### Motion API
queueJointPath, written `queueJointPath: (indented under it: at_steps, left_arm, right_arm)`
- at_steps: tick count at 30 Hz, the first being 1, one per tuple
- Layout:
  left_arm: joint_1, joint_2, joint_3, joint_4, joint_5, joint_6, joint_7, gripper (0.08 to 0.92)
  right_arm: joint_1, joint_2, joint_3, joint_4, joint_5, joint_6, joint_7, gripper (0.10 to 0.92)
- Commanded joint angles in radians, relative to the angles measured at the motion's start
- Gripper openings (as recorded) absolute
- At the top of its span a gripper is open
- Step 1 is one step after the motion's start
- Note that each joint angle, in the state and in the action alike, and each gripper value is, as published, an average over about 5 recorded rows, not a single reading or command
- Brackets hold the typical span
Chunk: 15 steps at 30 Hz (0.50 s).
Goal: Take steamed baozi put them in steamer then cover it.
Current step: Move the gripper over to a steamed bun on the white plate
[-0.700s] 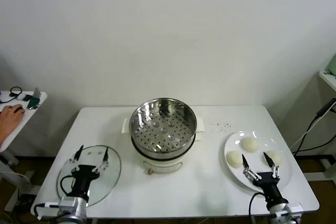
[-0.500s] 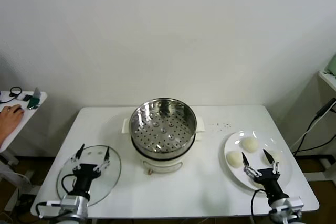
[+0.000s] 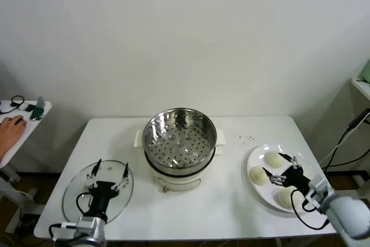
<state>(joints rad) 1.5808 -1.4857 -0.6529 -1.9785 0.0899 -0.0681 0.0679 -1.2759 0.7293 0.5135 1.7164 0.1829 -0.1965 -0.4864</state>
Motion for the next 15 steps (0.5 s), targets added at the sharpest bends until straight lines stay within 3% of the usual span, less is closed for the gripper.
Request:
queueJointPath:
  at_steps: [1, 8, 15]
  left_arm:
    - [0.004, 0.003, 0.033, -0.004, 0.011, -0.002, -0.012, 0.823]
    - [0.009, 0.007, 0.036, -0.010, 0.007, 0.002, -0.013, 0.823]
    - [0.008, 0.014, 0.027, -0.012, -0.004, 0.010, -0.016, 0.823]
  right_arm:
    - [0.459, -0.356, -0.394, -0.167, -0.049, -0.076, -0.331, 0.823]
    - [1.025, -0.392, -0.962, -0.319, -0.110, -0.018, -0.525, 0.823]
    - [1.392, -0.274, -1.370, -0.505, -0.197, 0.053, -0.596, 0.823]
